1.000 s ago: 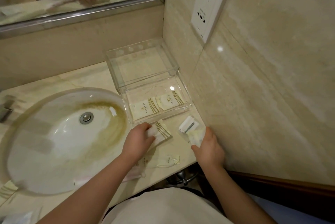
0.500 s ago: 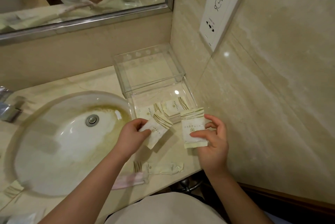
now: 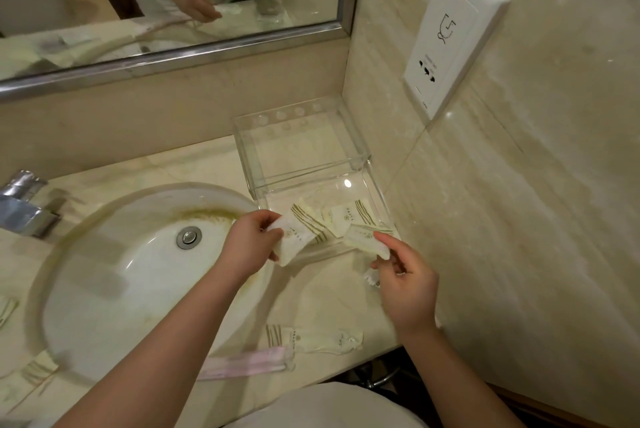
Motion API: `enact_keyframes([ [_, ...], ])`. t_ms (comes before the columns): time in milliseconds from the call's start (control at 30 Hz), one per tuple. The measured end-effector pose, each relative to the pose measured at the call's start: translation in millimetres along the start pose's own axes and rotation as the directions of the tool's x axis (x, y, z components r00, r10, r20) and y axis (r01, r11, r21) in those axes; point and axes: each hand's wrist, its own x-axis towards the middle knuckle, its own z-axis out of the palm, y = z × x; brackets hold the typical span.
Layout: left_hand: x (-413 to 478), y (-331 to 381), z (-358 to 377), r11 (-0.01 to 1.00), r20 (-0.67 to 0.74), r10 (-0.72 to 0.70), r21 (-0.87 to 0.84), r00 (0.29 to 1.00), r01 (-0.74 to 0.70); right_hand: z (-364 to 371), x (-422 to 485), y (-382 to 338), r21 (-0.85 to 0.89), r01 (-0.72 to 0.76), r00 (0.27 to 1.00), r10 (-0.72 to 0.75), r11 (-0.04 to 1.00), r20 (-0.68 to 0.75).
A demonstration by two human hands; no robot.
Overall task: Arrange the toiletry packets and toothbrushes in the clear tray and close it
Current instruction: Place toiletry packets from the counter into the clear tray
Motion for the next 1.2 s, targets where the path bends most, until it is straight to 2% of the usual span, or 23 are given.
enact_keyframes([
  [133,36.7,8.7,3.6,0.979,0.011,0.049,0.197,0.999,-0.05,13.0,19.6,6.6,-0.103,-0.108,0.994,0.109,0.989,0.006],
  [300,68.4,14.5,15.6,0.962,-0.099,0.087,0.266,0.991,-0.058,34.6,56.7,4.9,-0.27,-0.169,0.986,0.165,0.948,-0.035],
  [400,75.4,13.6,20.0,0.949,-0.191,0.162,0.298,0.968,-0.1,46.5,76.0,4.9,-0.393,-0.2,0.978,0.205,0.898,-0.03],
  [567,88.7,3.7,24.8,0.877,-0.226,0.3,0.448,0.927,-0.174,66.6,99.4,12.6,-0.559,-0.088,0.992,0.126,0.824,0.028],
  [667,92.9,0.9,25.9,0.831,-0.221,0.328,0.53,0.918,-0.168,75.8,109.5,20.3,-0.615,-0.018,0.986,0.116,0.788,0.12],
  [767,92.3,-1.1,25.7,0.81,-0.286,0.37,0.565,0.884,-0.156,83.8,117.6,26.1,-0.686,0.099,0.975,0.068,0.721,0.212],
  [833,83.6,-4.5,31.1,0.761,-0.227,0.47,0.593,0.853,-0.262,87.3,120.5,28.9,-0.716,0.149,0.973,0.028,0.682,0.229],
  [900,69.4,-10.8,42.4,0.661,-0.048,0.552,0.633,0.832,-0.403,89.9,121.2,32.9,-0.725,0.183,0.972,-0.011,0.664,0.235],
  [967,58.0,-19.7,55.1,0.62,0.103,0.495,0.654,0.863,-0.434,91.4,119.9,37.7,-0.714,0.212,0.969,-0.048,0.667,0.243],
  [1067,54.2,-32.8,63.6,0.653,0.216,0.286,0.669,0.934,-0.355,93.4,117.4,43.8,-0.688,0.254,0.955,-0.066,0.68,0.288],
  [1200,53.9,-36.4,61.5,0.584,0.282,0.262,0.715,0.923,-0.384,95.3,118.7,47.7,-0.658,0.298,0.93,-0.055,0.692,0.363],
])
